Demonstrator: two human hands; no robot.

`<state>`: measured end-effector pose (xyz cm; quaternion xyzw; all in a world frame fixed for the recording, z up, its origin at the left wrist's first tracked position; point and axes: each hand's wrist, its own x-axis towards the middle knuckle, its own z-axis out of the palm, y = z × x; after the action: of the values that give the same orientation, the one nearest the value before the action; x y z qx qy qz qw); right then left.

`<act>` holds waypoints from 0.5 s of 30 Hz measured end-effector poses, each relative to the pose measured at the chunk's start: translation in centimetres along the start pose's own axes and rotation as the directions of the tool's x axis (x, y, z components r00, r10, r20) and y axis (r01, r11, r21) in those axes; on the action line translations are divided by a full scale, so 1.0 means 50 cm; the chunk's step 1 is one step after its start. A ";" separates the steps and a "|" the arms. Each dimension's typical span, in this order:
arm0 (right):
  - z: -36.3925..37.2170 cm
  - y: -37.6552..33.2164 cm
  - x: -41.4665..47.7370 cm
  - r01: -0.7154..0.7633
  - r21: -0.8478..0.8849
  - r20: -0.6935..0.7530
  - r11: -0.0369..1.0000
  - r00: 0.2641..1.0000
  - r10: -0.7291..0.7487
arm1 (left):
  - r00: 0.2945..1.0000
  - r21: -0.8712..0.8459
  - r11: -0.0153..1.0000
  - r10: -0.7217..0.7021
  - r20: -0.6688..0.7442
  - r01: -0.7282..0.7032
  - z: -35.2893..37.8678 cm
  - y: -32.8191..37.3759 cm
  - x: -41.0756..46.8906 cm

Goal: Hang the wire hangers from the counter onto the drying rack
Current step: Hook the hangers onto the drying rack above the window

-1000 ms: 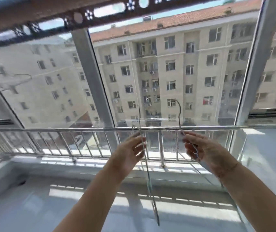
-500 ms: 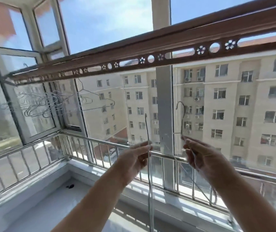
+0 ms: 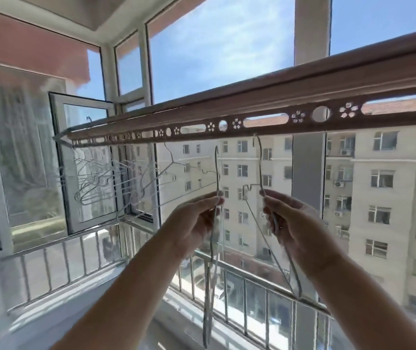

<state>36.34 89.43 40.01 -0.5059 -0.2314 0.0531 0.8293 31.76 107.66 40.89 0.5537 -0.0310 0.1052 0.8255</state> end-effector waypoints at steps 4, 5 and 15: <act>0.042 0.018 0.079 0.017 -0.020 0.029 1.000 0.999 -0.016 | 0.999 -0.050 0.998 0.043 -0.020 -0.044 -0.038 0.042 0.066; 0.052 0.020 0.096 0.028 -0.024 0.030 0.999 0.999 -0.027 | 0.999 -0.073 0.996 0.050 -0.018 -0.051 -0.045 0.051 0.082; 0.122 0.046 0.215 0.089 -0.088 -0.076 0.992 0.993 -0.096 | 0.994 -0.181 0.983 0.059 0.096 -0.041 -0.128 0.104 0.230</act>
<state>43.54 98.95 43.88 -0.5310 -0.2233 -0.0155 0.8173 41.49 117.08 45.08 0.4809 -0.0961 0.0943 0.8664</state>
